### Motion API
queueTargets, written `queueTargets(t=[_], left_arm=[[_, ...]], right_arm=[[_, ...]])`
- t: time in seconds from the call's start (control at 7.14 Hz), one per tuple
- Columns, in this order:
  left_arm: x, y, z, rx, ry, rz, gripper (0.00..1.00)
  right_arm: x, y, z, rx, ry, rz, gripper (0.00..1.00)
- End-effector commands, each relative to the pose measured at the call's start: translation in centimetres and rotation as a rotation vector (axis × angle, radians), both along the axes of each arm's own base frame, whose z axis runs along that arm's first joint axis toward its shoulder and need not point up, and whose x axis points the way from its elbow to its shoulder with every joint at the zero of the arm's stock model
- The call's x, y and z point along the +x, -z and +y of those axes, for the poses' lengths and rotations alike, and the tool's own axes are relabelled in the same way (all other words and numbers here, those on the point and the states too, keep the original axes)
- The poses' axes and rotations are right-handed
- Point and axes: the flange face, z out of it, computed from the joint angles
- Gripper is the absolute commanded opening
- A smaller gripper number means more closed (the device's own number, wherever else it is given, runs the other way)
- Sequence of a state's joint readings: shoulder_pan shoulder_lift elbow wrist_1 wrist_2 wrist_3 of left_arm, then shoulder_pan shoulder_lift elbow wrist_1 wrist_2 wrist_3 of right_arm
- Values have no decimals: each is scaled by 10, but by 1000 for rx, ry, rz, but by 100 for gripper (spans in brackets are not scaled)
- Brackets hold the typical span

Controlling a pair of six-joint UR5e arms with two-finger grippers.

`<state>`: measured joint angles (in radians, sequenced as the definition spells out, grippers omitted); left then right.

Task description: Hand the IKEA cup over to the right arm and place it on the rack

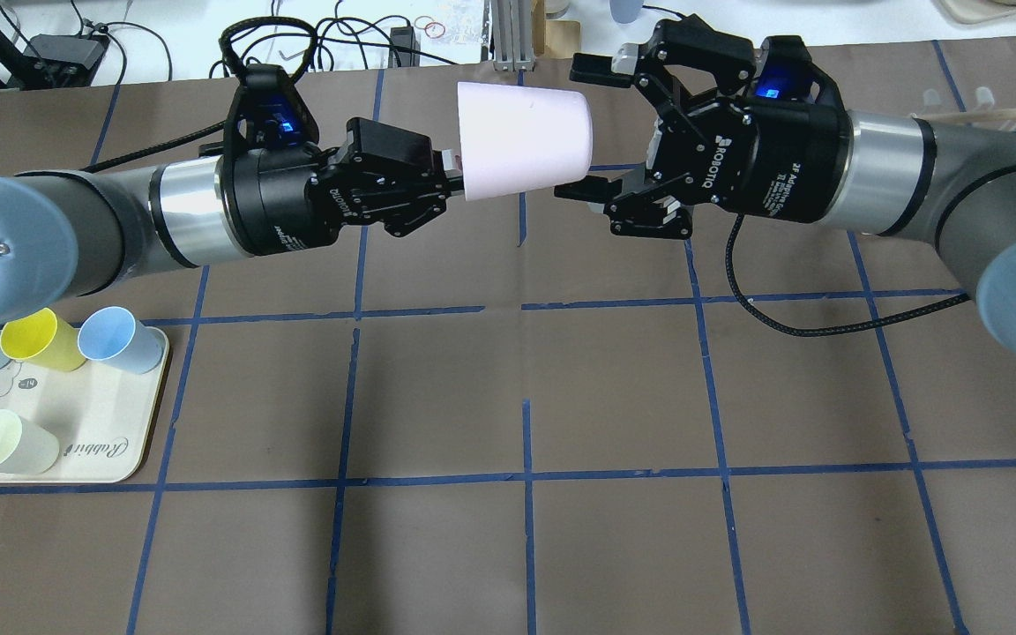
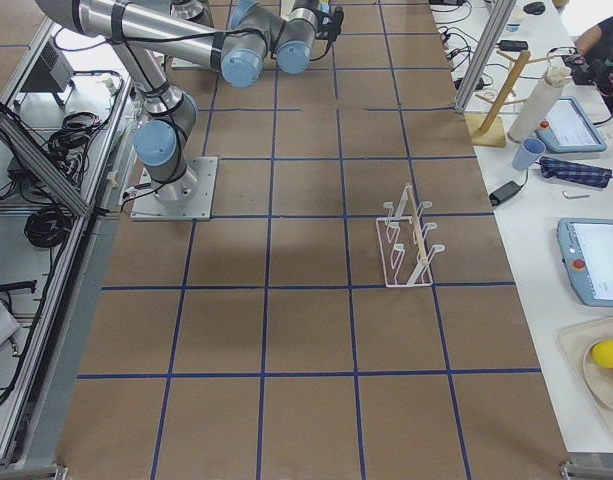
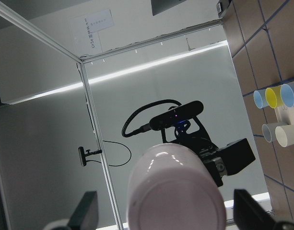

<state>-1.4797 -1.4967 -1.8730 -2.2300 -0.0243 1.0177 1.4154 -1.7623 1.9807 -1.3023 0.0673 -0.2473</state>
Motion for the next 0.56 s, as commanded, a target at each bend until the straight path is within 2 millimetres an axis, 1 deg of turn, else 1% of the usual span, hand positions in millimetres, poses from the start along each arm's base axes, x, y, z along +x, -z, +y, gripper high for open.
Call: queueTargets(t=[0.0,0.28,0.42], left_arm=[[-3,0,2,1,7,0,0],[-3,0,2,3,7,0,0],[-3,1,2,5,8,0,0]], right_arm=[[0,1,-1,1,-3,5,73],[0,0,-1,3,0,-1,55],[0,1,-1,4,-1,0,43]])
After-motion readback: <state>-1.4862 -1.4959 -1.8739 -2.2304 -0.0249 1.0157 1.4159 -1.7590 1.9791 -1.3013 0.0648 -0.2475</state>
